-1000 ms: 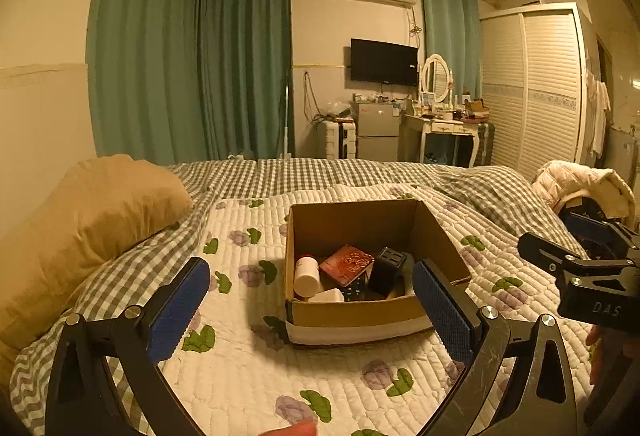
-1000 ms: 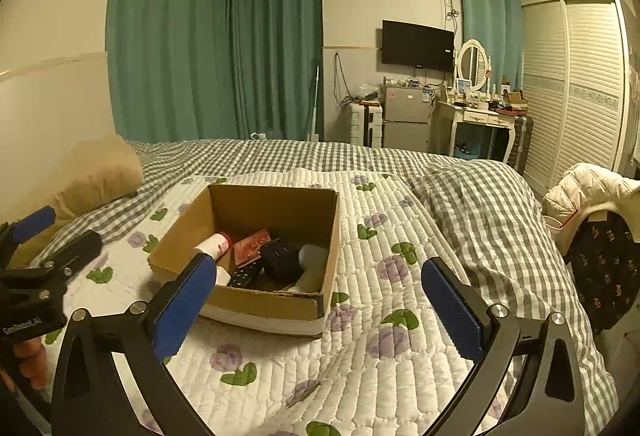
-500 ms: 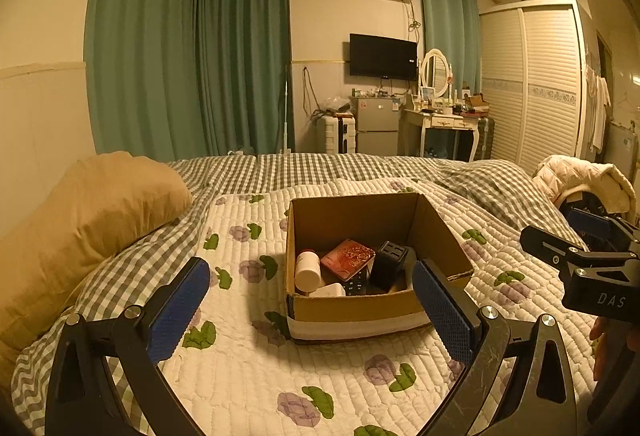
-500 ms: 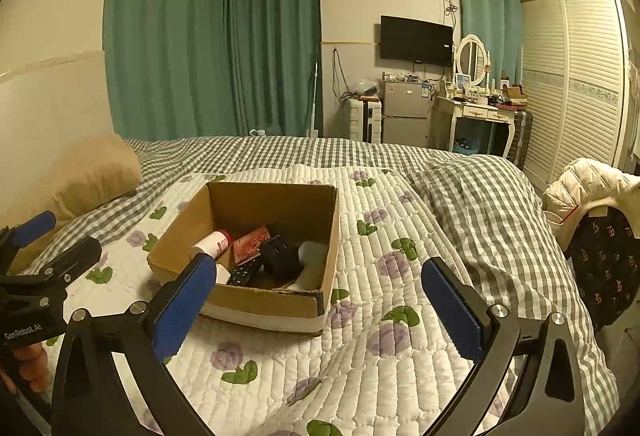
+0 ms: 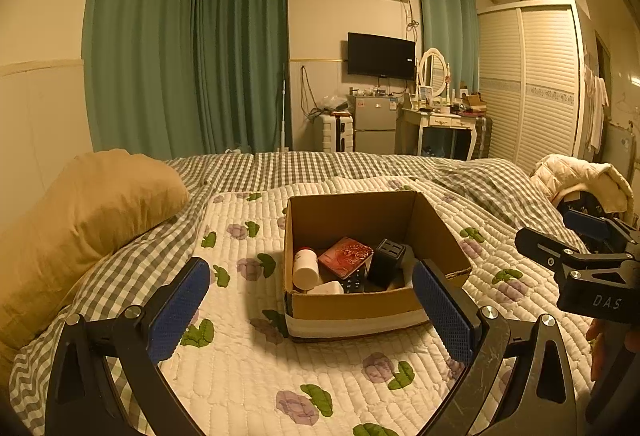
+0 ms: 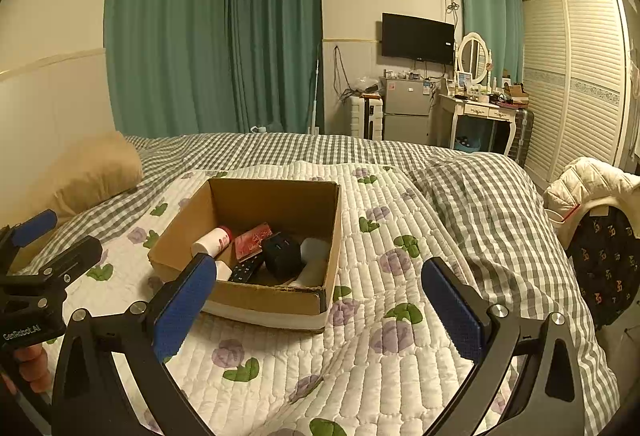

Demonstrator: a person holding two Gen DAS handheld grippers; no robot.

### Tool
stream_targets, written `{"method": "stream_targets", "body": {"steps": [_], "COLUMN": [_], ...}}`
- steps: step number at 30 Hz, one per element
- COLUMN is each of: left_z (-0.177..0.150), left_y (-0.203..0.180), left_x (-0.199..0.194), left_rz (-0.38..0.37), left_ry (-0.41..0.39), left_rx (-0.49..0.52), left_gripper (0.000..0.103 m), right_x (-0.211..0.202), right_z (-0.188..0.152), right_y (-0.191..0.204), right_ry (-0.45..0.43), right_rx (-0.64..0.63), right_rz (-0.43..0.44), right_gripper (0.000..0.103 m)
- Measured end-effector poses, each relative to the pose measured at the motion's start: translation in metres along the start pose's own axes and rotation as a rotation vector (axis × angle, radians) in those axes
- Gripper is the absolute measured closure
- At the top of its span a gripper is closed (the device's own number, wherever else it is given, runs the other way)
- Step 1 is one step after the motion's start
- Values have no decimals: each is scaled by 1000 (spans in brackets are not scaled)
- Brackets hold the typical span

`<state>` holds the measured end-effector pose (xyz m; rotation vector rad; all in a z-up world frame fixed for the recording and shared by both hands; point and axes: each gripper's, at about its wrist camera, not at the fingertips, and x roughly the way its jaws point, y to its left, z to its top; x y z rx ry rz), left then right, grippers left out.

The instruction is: Organize rigid objects

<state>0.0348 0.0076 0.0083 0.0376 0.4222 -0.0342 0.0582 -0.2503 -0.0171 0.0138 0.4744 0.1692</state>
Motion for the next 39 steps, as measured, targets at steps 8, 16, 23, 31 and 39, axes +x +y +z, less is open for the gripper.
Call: {"method": "stream_targets", "body": {"steps": [8, 16, 23, 31, 39], "left_z": [-2, -2, -2, -2, -3], "left_y": [0, -1, 1, 2, 4], "left_x": [0, 0, 0, 0, 1], "left_rz": [-3, -2, 3, 6, 11], "left_ry": [4, 4, 2, 4, 18], "left_rx": [1, 3, 2, -1, -11], "left_gripper": [0, 0, 0, 0, 0], "right_x": [1, 2, 4, 4, 6], "right_z": [-1, -2, -3, -3, -6], "right_y": [3, 4, 6, 5, 5], "right_ry": [8, 9, 12, 10, 20], "right_rx": [-5, -6, -11, -6, -7], "right_rz": [3, 1, 2, -2, -4], "right_gripper": [0, 0, 0, 0, 0]}}
